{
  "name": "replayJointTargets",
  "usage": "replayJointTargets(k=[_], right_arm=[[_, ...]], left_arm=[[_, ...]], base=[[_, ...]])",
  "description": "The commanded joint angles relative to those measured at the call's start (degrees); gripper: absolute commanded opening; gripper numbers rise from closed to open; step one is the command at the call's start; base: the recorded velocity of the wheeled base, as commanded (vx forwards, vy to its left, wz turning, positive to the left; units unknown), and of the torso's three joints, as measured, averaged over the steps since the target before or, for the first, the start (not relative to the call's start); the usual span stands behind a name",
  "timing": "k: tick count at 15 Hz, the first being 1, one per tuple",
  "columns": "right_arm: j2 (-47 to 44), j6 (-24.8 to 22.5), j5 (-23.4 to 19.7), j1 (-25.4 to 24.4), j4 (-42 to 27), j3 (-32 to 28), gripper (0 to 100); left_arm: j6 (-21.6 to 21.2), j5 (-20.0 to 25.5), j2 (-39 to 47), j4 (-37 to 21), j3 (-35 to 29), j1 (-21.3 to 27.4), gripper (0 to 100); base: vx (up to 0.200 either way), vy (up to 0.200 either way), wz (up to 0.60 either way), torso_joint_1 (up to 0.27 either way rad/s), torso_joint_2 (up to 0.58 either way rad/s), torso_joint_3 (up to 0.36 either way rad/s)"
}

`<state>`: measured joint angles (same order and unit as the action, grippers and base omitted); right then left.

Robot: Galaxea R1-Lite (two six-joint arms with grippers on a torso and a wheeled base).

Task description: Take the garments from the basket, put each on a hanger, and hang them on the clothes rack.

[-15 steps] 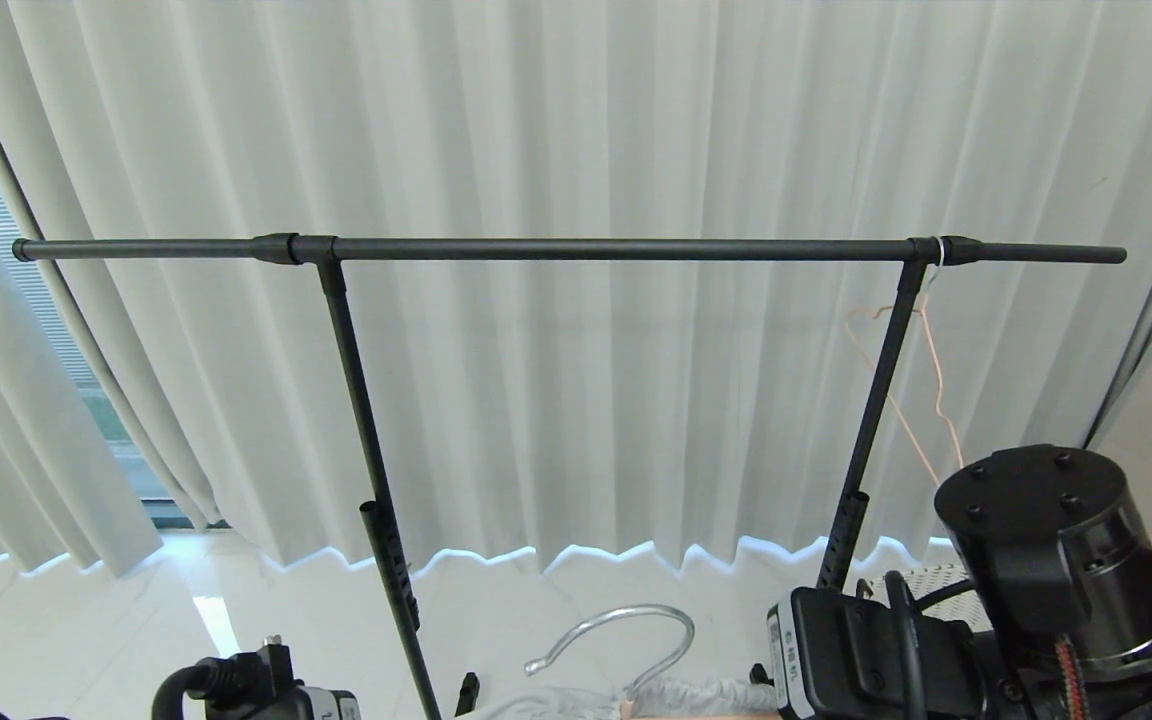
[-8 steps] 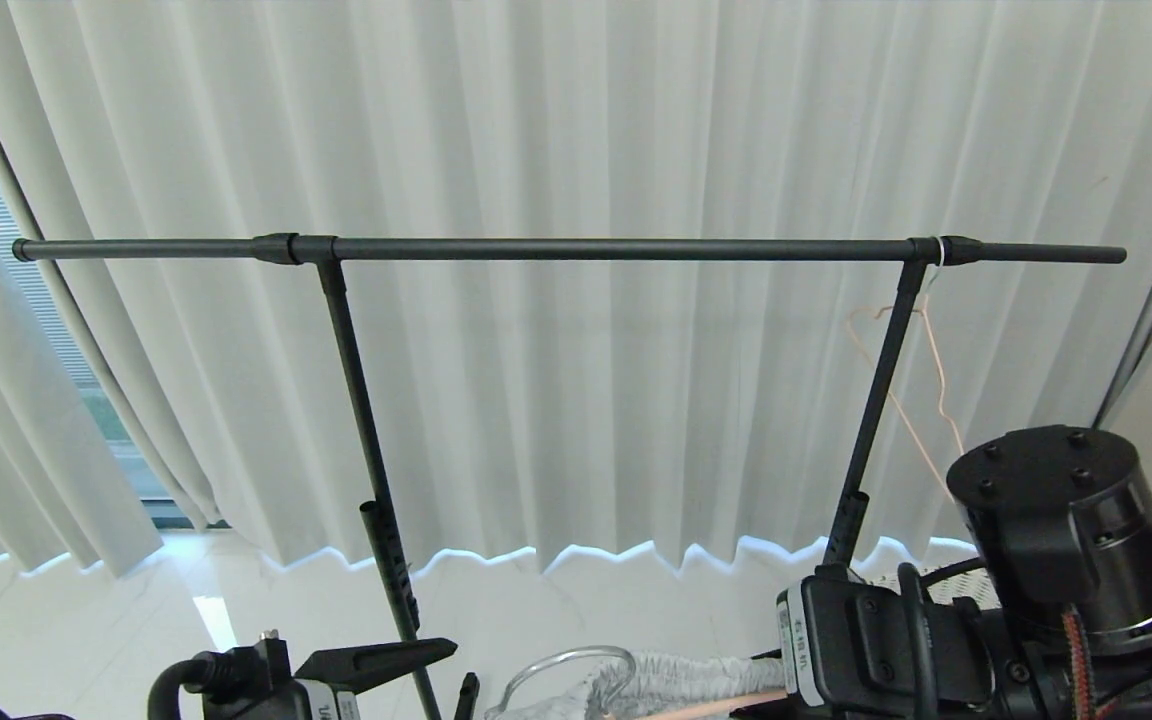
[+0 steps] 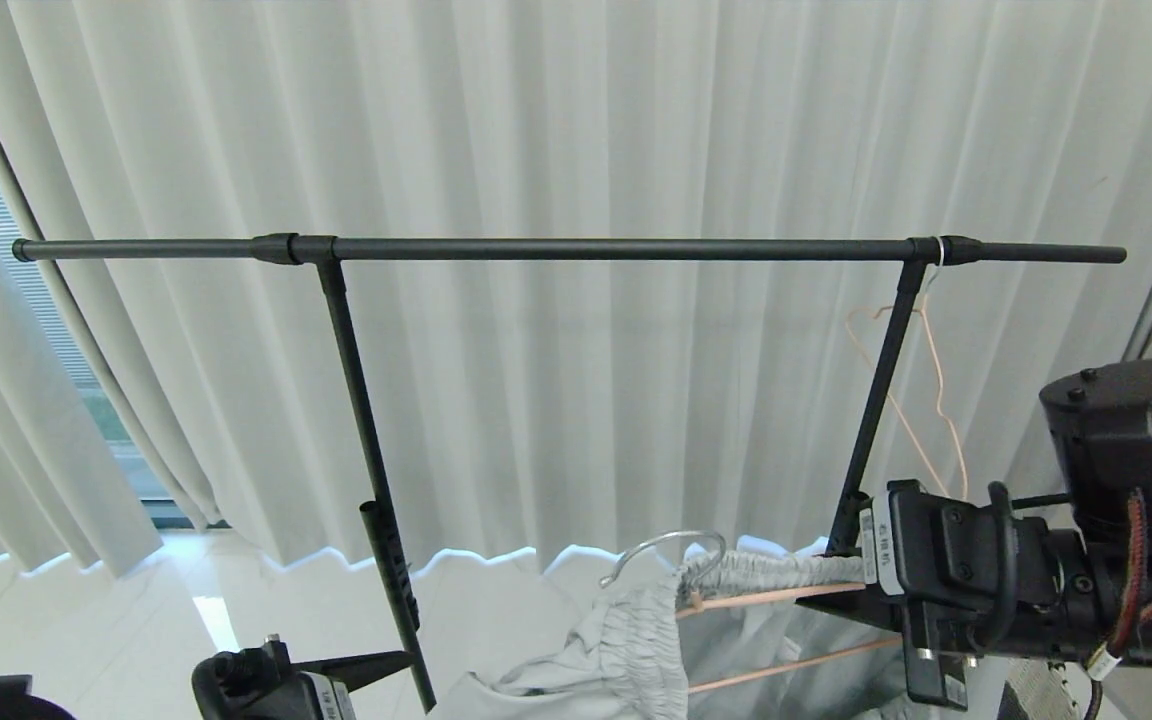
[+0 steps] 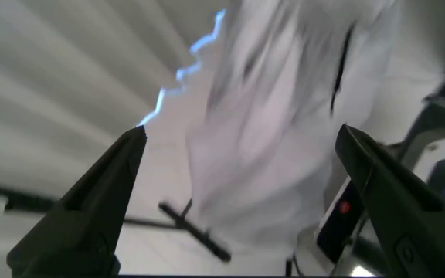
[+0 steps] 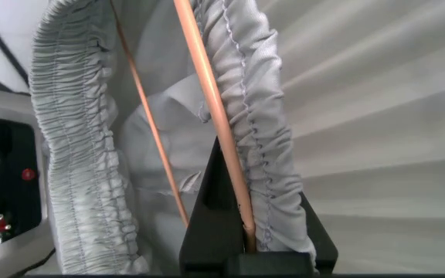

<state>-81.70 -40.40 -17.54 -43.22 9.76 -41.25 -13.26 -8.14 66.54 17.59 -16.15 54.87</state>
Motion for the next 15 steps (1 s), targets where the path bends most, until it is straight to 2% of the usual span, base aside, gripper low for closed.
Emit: replayJointTargets(k=[1, 5, 9, 12, 15], right_arm=[[2.42, 0.06, -1.62, 2.87, 0.17, -0.06, 0], [5.32, 1.99, -4.17, 5.07, 0.34, -0.06, 0], [7.43, 5.59, -5.13, 4.98, 1.31, -0.14, 0], [8.66, 6.39, -5.13, 4.90, 1.13, 0.03, 0], [8.75, 7.88, -5.13, 4.10, 1.22, -0.23, 0]], left_arm=[[-0.01, -0.03, 0.08, -0.01, 4.11, -6.00, 100], [-0.10, 0.15, 5.71, 0.43, 6.66, -16.11, 100], [-0.01, 1.20, 8.08, 2.62, 6.31, -17.60, 100], [0.08, 1.38, 9.05, 5.35, 5.87, -21.38, 100], [0.08, 2.69, 9.66, 7.46, 5.78, -22.79, 100]], base=[[0.000, 0.000, 0.00, 0.000, 0.00, 0.000], [0.000, 0.000, 0.00, 0.000, 0.00, 0.000], [0.000, 0.000, 0.00, 0.000, 0.00, 0.000], [0.000, 0.000, 0.00, 0.000, 0.00, 0.000], [0.000, 0.000, 0.00, 0.000, 0.00, 0.000]])
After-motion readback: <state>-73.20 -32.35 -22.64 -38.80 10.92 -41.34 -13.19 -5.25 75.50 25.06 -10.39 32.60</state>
